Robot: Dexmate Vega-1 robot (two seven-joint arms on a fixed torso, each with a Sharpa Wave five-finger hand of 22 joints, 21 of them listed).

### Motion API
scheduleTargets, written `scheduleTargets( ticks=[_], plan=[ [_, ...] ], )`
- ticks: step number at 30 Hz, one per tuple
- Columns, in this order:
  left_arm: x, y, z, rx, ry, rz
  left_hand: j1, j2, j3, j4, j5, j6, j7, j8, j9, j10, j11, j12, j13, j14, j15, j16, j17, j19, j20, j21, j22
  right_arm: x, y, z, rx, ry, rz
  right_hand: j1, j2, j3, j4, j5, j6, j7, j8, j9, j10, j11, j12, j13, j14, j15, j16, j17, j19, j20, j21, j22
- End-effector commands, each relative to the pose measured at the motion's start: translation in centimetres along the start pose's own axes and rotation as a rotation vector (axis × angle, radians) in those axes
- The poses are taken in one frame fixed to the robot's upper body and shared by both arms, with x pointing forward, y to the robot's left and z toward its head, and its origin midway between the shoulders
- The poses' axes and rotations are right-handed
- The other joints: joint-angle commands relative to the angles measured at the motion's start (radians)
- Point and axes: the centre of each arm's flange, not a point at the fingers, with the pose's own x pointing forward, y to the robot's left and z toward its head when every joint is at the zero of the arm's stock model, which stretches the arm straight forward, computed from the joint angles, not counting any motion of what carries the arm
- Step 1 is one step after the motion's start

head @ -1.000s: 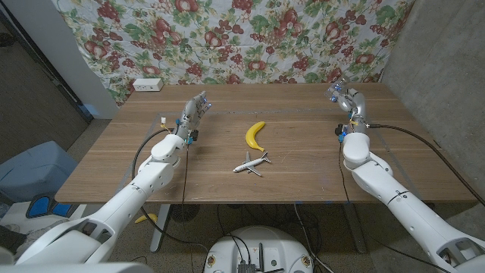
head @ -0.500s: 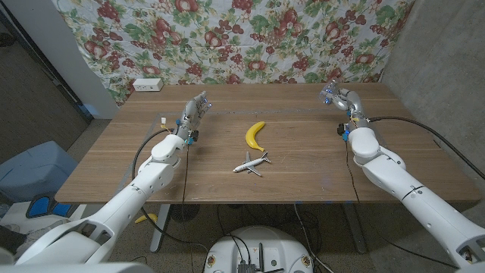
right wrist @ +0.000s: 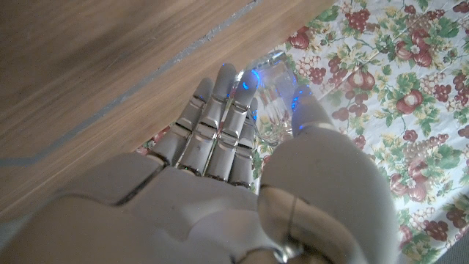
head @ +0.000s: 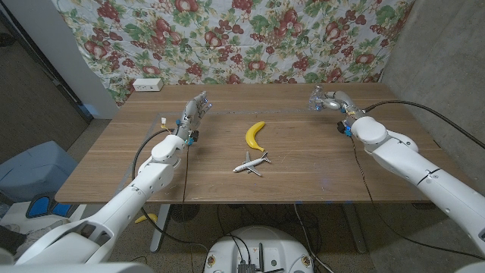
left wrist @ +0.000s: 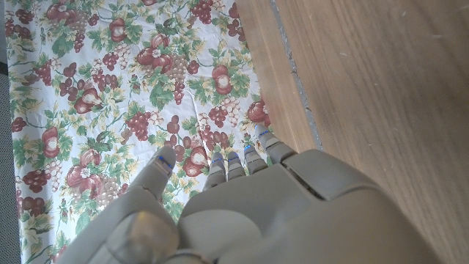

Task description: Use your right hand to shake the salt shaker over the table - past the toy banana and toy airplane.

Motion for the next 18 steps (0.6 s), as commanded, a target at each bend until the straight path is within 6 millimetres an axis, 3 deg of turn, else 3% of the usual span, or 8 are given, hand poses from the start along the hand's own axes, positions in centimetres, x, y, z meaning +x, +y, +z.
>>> scheduleTargets(
  ticks=[1, 18],
  plan=[
    [-0.15, -0.08, 0.07, 0.0, -0.003, -0.001, -0.005, 0.065, 0.002, -0.003, 0.004, 0.01, -0.002, 0.003, 0.003, 0.005, -0.005, 0.002, 0.004, 0.0, -0.036, 0.005, 0.003, 0.006, 0.002, -0.003, 0.004, 0.06, -0.12, 0.14, -0.048, 0.055, 0.093, 0.095, 0.089, 0.013, 0.017, 0.006, 0.246, -0.06, 0.009, 0.004, 0.022, -0.056, 0.002, 0.003, 0.004, -0.114, -0.002, 0.009, -0.005, -0.054, 0.011, 0.003],
    [-0.14, -0.19, 0.03, -0.002, -0.001, -0.002, -0.005, 0.065, 0.003, -0.003, 0.004, 0.009, -0.002, 0.003, 0.003, 0.005, -0.003, 0.002, 0.004, 0.0, -0.035, 0.005, 0.003, 0.006, 0.003, -0.003, 0.004, -0.74, -0.03, -0.3, 0.004, -0.003, -0.052, 0.094, 0.091, 0.011, 0.019, 0.006, 0.249, -0.059, 0.007, 0.001, 0.03, -0.057, 0.001, -0.003, 0.009, -0.113, -0.014, 0.02, -0.008, -0.053, 0.026, 0.0]
  ],
)
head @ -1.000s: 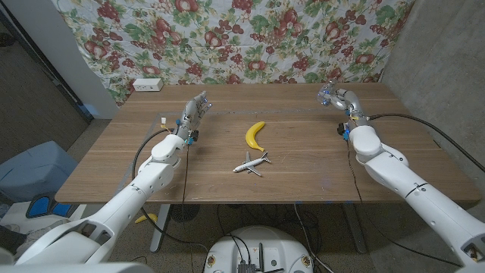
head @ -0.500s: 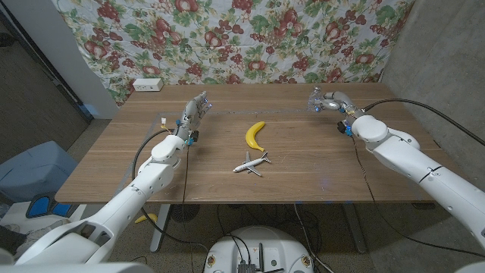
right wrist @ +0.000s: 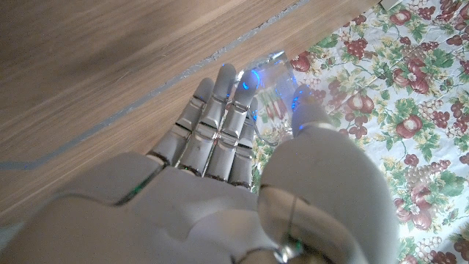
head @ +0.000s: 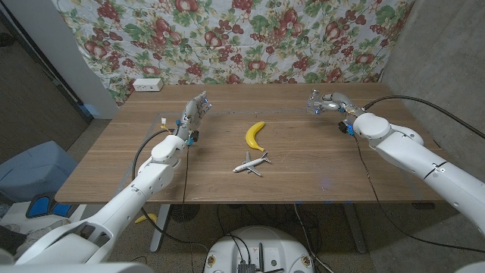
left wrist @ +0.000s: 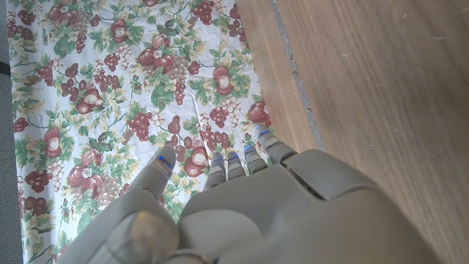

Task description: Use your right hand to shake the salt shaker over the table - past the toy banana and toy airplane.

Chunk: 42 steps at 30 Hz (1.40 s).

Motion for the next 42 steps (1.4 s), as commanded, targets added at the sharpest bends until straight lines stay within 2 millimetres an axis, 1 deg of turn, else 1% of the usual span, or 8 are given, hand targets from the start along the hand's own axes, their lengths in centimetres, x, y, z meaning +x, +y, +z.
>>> scheduleTargets(
  ticks=[1, 6, 8, 11, 16, 20, 28, 42],
  plan=[
    [0.0, -0.1, -0.1, -0.002, 0.001, 0.0, -0.006, 0.065, 0.002, -0.002, 0.004, 0.01, -0.002, 0.003, 0.003, 0.005, -0.003, 0.002, 0.004, 0.0, -0.036, 0.004, 0.003, 0.006, 0.003, -0.003, 0.004, -0.6, 0.0, -0.2, 0.045, -0.052, -0.132, 0.094, 0.091, 0.011, 0.019, 0.006, 0.25, -0.058, 0.004, 0.001, 0.032, -0.056, 0.001, 0.0, 0.01, -0.114, -0.004, 0.007, -0.001, -0.061, 0.012, -0.001],
    [0.0, -0.1, -0.1, -0.002, 0.001, 0.003, -0.005, 0.065, 0.003, -0.003, 0.004, 0.009, -0.003, 0.002, 0.003, 0.005, -0.003, 0.002, 0.004, 0.0, -0.036, 0.004, 0.003, 0.006, 0.003, -0.003, 0.004, -1.1, 0.2, -0.6, 0.088, -0.083, -0.251, 0.095, 0.091, 0.011, 0.018, 0.006, 0.251, -0.059, 0.002, -0.001, 0.033, -0.052, -0.002, -0.005, 0.012, -0.114, -0.008, 0.01, -0.002, -0.061, 0.018, -0.002],
    [0.0, 0.0, -0.1, -0.002, 0.0, 0.006, -0.005, 0.065, 0.002, -0.004, 0.004, 0.009, -0.003, 0.002, 0.003, 0.005, -0.003, 0.002, 0.004, 0.0, -0.036, 0.004, 0.003, 0.006, 0.003, -0.003, 0.004, -1.4, 0.5, -0.8, 0.114, -0.103, -0.324, 0.095, 0.091, 0.011, 0.018, 0.006, 0.252, -0.057, 0.002, -0.002, 0.034, -0.052, -0.002, -0.007, 0.012, -0.114, -0.009, 0.011, -0.002, -0.06, 0.019, -0.002],
    [0.0, 0.0, -0.1, -0.001, 0.0, 0.005, -0.005, 0.065, 0.002, -0.003, 0.004, 0.01, -0.003, 0.003, 0.003, 0.005, -0.004, 0.002, 0.004, 0.0, -0.036, 0.004, 0.003, 0.006, 0.003, -0.003, 0.004, -1.6, 0.6, -0.8, 0.128, -0.113, -0.374, 0.095, 0.091, 0.011, 0.018, 0.006, 0.25, -0.057, 0.002, 0.0, 0.033, -0.051, -0.003, -0.007, 0.013, -0.113, -0.012, 0.013, -0.003, -0.061, 0.022, -0.002],
    [0.1, 0.1, -0.1, -0.002, 0.001, 0.007, -0.005, 0.065, 0.002, -0.003, 0.004, 0.009, -0.003, 0.003, 0.003, 0.005, -0.004, 0.002, 0.004, 0.0, -0.035, 0.004, 0.003, 0.006, 0.005, -0.003, 0.004, -2.2, 1.1, -1.0, 0.174, -0.113, -0.539, 0.095, 0.091, 0.011, 0.018, 0.006, 0.249, -0.057, 0.001, -0.001, 0.031, -0.055, -0.002, -0.003, 0.014, -0.113, -0.016, 0.015, -0.002, -0.06, 0.027, -0.003],
    [0.2, 0.1, -0.1, -0.003, 0.0, 0.008, -0.005, 0.065, 0.002, -0.004, 0.004, 0.01, -0.003, 0.003, 0.003, 0.004, -0.004, 0.002, 0.004, 0.0, -0.035, 0.004, 0.003, 0.006, 0.004, -0.003, 0.004, -2.4, 1.4, -1.1, 0.195, -0.111, -0.598, 0.095, 0.091, 0.011, 0.018, 0.006, 0.246, -0.059, 0.0, 0.001, 0.029, -0.057, -0.001, 0.0, 0.017, -0.114, -0.018, 0.018, -0.002, -0.061, 0.031, -0.004],
    [0.3, 0.1, -0.1, -0.003, -0.003, 0.009, -0.005, 0.065, 0.003, -0.003, 0.004, 0.01, -0.003, 0.003, 0.003, 0.005, -0.004, 0.002, 0.004, 0.001, -0.037, 0.004, 0.003, 0.006, 0.004, -0.003, 0.004, -2.8, 1.7, -1.2, 0.215, -0.11, -0.662, 0.097, 0.093, 0.012, 0.018, 0.007, 0.246, -0.059, 0.002, 0.005, 0.028, -0.06, -0.002, 0.0, 0.02, -0.115, -0.023, 0.022, -0.004, -0.062, 0.038, -0.004],
    [0.3, 0.2, -0.1, -0.003, -0.004, 0.01, -0.005, 0.065, 0.002, -0.003, 0.004, 0.011, -0.003, 0.003, 0.003, 0.005, -0.005, 0.002, 0.004, 0.0, -0.036, 0.004, 0.003, 0.006, 0.003, -0.003, 0.004, -3.0, 1.8, -1.2, 0.217, -0.112, -0.661, 0.097, 0.093, 0.011, 0.018, 0.007, 0.247, -0.06, 0.001, 0.006, 0.029, -0.06, -0.004, -0.002, 0.024, -0.115, -0.031, 0.029, -0.006, -0.062, 0.048, -0.006]
  ],
)
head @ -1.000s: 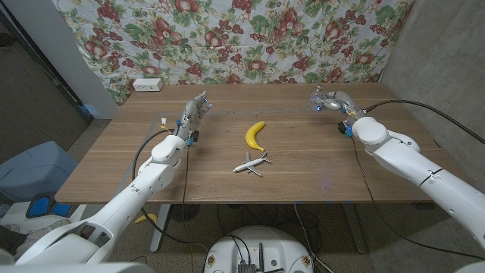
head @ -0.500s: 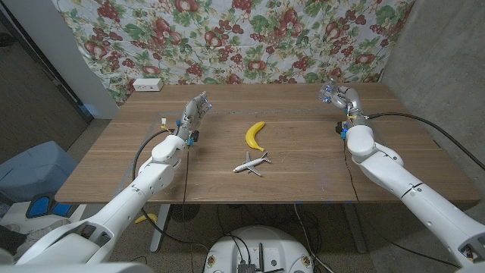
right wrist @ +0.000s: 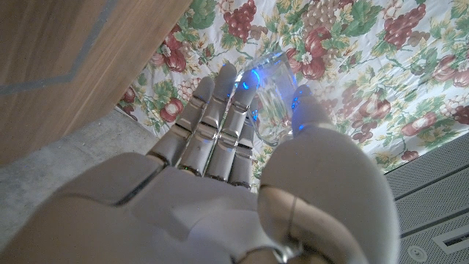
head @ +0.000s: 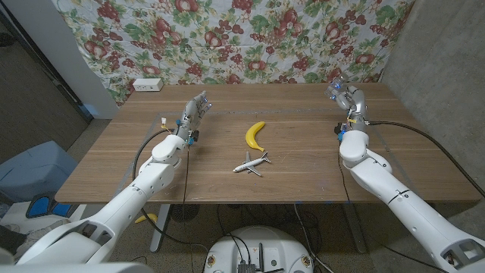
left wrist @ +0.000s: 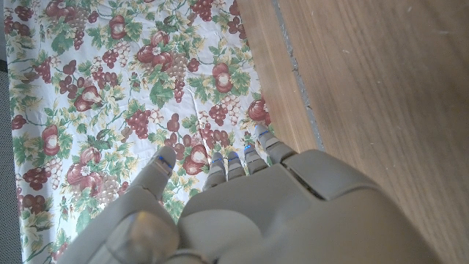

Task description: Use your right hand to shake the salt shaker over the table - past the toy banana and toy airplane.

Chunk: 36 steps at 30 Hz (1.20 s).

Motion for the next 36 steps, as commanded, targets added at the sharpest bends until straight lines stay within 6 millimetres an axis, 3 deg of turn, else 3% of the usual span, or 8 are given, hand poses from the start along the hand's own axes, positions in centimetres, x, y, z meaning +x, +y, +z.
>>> scheduleTargets(
  ticks=[1, 9, 25, 36],
  plan=[
    [0.1, 0.1, 0.0, -0.001, -0.002, 0.0, -0.005, 0.066, 0.002, -0.004, 0.004, 0.011, -0.004, 0.003, 0.003, 0.005, -0.005, 0.002, 0.004, 0.0, -0.036, 0.004, 0.003, 0.006, 0.004, -0.003, 0.004, -0.3, 0.0, 0.1, 0.007, -0.002, -0.024, 0.097, 0.093, 0.013, 0.016, 0.004, 0.246, -0.061, 0.006, 0.001, 0.029, -0.06, -0.004, 0.004, 0.011, -0.109, -0.003, 0.006, -0.002, -0.058, 0.006, 0.002],
    [0.2, 0.3, 0.1, -0.001, -0.003, -0.002, -0.006, 0.066, 0.002, -0.003, 0.004, 0.011, -0.003, 0.003, 0.003, 0.005, -0.004, 0.002, 0.004, 0.0, -0.037, 0.004, 0.003, 0.007, 0.004, -0.003, 0.004, 0.3, 0.0, 0.6, -0.035, 0.007, 0.078, 0.097, 0.092, 0.013, 0.015, 0.004, 0.245, -0.06, 0.007, 0.004, 0.029, -0.059, -0.003, 0.006, 0.013, -0.109, -0.008, 0.01, -0.006, -0.059, 0.012, 0.001],
    [0.2, 0.7, 0.0, -0.001, -0.001, -0.002, -0.004, 0.065, 0.001, -0.005, 0.004, 0.01, -0.004, 0.003, 0.003, 0.002, -0.005, 0.001, 0.004, -0.002, -0.037, 0.004, 0.003, 0.006, 0.005, -0.003, 0.004, 3.7, 1.6, 1.9, -0.254, 0.114, 0.629, 0.097, 0.091, 0.012, 0.015, 0.004, 0.247, -0.057, 0.007, 0.005, 0.028, -0.056, -0.004, 0.009, 0.014, -0.109, -0.017, 0.02, -0.016, -0.057, 0.022, -0.001],
    [0.5, 0.9, 0.0, -0.001, -0.001, -0.004, -0.004, 0.065, 0.0, -0.006, 0.004, 0.011, -0.004, 0.003, 0.003, 0.002, -0.005, 0.001, 0.004, -0.002, -0.036, 0.004, 0.003, 0.007, 0.005, -0.003, 0.004, 4.1, 2.3, 2.2, -0.292, 0.134, 0.681, 0.096, 0.093, 0.011, 0.017, 0.004, 0.243, -0.057, 0.008, 0.011, 0.026, -0.054, -0.004, 0.012, 0.014, -0.107, -0.024, 0.026, -0.022, -0.057, 0.031, -0.002]
  ],
)
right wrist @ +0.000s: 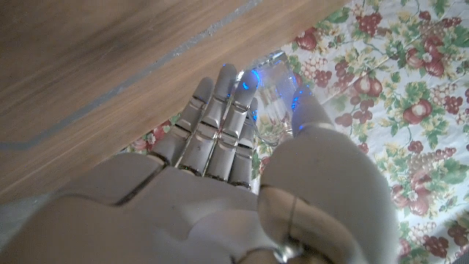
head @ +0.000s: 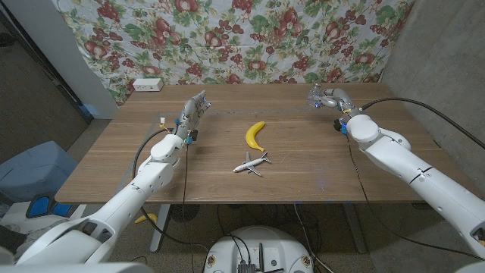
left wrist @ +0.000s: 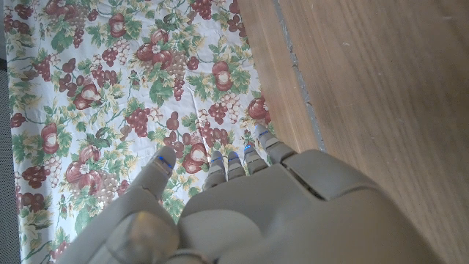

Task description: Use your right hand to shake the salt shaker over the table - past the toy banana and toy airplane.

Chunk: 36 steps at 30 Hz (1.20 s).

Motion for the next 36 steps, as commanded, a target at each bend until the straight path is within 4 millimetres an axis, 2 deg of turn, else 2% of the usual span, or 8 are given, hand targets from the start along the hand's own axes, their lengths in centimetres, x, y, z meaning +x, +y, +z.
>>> scheduleTargets(
  ticks=[1, 15, 36],
  plan=[
    [0.3, 0.3, 0.0, 0.0, 0.0, 0.0, -0.004, 0.065, 0.0, -0.006, 0.004, 0.005, 0.002, 0.003, 0.003, 0.002, -0.005, 0.001, 0.004, -0.002, -0.037, 0.004, 0.003, 0.007, 0.005, -0.003, 0.004, 0.7, -0.1, 0.4, -0.054, 0.043, 0.118, 0.096, 0.092, 0.01, 0.017, 0.004, 0.242, -0.057, 0.008, 0.004, 0.024, -0.054, -0.004, 0.001, 0.009, -0.105, -0.007, 0.004, -0.003, -0.06, 0.008, 0.0],
    [0.2, 0.3, -0.1, -0.003, 0.002, 0.004, -0.004, 0.065, 0.0, -0.006, 0.004, 0.005, 0.002, 0.003, 0.003, 0.003, -0.004, 0.002, 0.004, -0.002, -0.036, 0.004, 0.003, 0.007, 0.005, -0.003, 0.004, 0.4, -0.1, 0.3, -0.031, 0.025, 0.068, 0.097, 0.094, 0.011, 0.017, 0.004, 0.244, -0.057, 0.007, 0.004, 0.027, -0.053, -0.005, 0.0, 0.012, -0.106, -0.013, 0.011, -0.006, -0.06, 0.019, -0.002],
    [0.1, 0.0, -0.1, -0.002, 0.004, 0.002, -0.005, 0.064, 0.0, -0.005, 0.004, 0.004, 0.001, 0.002, 0.003, 0.003, -0.003, 0.002, 0.004, -0.002, -0.037, 0.004, 0.003, 0.006, 0.005, -0.003, 0.004, -2.2, 0.5, -1.3, 0.155, -0.082, -0.377, 0.096, 0.096, 0.011, 0.018, 0.002, 0.245, -0.052, 0.002, 0.002, 0.032, -0.053, -0.008, -0.005, 0.018, -0.105, -0.025, 0.022, -0.007, -0.055, 0.037, -0.004]
  ],
)
